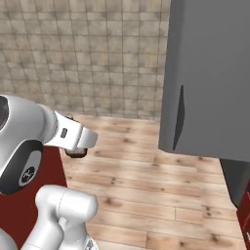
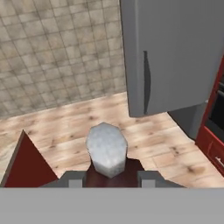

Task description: Place the ketchup and condiment bottle from the counter to the top shelf of the fridge. If the existing items in the fridge are on the top shelf, move them to other shelves.

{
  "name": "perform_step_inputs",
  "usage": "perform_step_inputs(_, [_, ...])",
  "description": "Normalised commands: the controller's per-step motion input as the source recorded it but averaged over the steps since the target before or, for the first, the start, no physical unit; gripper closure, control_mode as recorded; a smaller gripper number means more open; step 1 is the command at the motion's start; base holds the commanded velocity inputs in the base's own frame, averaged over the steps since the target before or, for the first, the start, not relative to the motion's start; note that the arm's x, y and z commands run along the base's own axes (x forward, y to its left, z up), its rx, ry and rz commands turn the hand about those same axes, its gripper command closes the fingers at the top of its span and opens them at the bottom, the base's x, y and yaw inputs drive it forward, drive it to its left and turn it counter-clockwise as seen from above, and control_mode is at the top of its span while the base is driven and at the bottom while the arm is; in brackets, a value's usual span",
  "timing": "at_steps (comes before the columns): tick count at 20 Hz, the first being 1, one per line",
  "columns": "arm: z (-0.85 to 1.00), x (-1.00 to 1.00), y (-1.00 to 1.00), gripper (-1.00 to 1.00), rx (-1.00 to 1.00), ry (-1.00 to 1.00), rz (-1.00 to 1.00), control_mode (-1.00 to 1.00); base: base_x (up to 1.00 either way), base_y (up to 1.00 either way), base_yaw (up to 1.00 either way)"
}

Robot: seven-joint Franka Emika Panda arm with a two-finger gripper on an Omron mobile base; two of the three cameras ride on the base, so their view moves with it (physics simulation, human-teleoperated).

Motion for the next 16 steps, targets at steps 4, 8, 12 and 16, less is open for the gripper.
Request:
perform_step_inputs(4, [0.00, 0.00, 0.00, 1.00, 0.00, 0.00, 0.00, 1.00, 1.00, 0.18, 0.00])
perform_step_inputs(8, [0.00, 0.00, 0.00, 1.00, 0.00, 0.00, 0.00, 1.00, 1.00, 0.17, 0.00])
perform_step_inputs(12, [0.00, 0.00, 0.00, 1.00, 0.00, 0.00, 0.00, 1.00, 1.00, 0.20, 0.00])
perform_step_inputs(16, [0.00, 0.00, 0.00, 1.00, 0.00, 0.00, 0.00, 1.00, 1.00, 0.19, 0.00])
